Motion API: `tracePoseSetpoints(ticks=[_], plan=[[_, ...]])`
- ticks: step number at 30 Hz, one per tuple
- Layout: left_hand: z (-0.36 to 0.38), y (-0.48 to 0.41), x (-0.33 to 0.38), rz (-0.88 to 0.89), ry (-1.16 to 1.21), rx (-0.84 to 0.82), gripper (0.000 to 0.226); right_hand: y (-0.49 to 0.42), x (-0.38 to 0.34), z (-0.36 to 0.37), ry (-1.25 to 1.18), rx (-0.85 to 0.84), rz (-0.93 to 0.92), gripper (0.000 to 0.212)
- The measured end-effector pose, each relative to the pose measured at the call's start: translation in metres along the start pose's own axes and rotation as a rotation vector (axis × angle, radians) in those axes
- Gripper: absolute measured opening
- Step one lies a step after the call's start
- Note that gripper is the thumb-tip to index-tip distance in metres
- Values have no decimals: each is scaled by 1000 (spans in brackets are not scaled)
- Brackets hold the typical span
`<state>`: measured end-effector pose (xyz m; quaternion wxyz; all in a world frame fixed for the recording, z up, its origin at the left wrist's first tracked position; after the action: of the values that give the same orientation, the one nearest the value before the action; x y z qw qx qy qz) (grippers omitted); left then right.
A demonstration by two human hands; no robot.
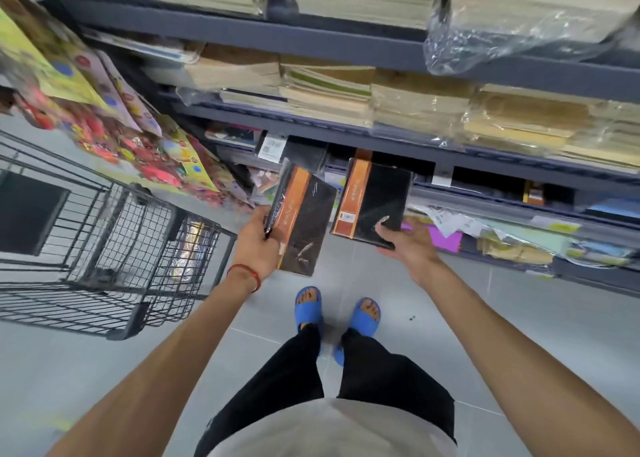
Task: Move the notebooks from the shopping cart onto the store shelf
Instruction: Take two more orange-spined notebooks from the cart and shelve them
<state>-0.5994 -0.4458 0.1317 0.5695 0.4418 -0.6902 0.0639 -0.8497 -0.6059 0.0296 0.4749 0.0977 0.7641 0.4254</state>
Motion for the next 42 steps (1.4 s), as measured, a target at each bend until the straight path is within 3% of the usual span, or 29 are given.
tracePoseSetpoints(ticks=[3, 6, 11, 19, 25, 28, 33, 39, 42], plan=[[2, -3, 6, -1, 40, -2, 20, 2, -5, -4, 95, 27, -118, 70], [2, -4, 13, 25, 41, 14, 19, -3, -5, -5, 130, 106, -149, 78], [6, -5, 14, -34, 123, -2, 21, -12, -15, -11, 202, 311, -207, 54], [13, -24, 0, -60, 139, -24, 26, -48, -16, -8, 208, 378, -213, 41], [32, -35, 2, -40, 206, -115, 28, -39, -22, -5, 155, 223, -190, 42], [49, -38, 2, -78, 228, -147, 28, -28, -4, -5, 72, 155, -102, 64], [84, -40, 6, -194, 361, -131, 25, 2, -17, -1, 35, 47, -173, 53], [120, -59, -3, -224, 391, -89, 30, 5, -14, 4, 191, -105, -250, 110], [125, -62, -3, -137, 266, -143, 32, 6, -12, 9, 320, -89, -329, 119]])
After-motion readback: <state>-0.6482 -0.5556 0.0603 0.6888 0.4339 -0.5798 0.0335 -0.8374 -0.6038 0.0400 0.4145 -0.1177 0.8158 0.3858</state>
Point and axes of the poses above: each hand's wrist, its own y-axis away from the middle knuckle, its own z-axis out of the palm, x = y × z, the point moved 9 cm from there along -y, towards the middle knuckle, and after that the axes turned 15 degrees about y, right-handed, at the moved point
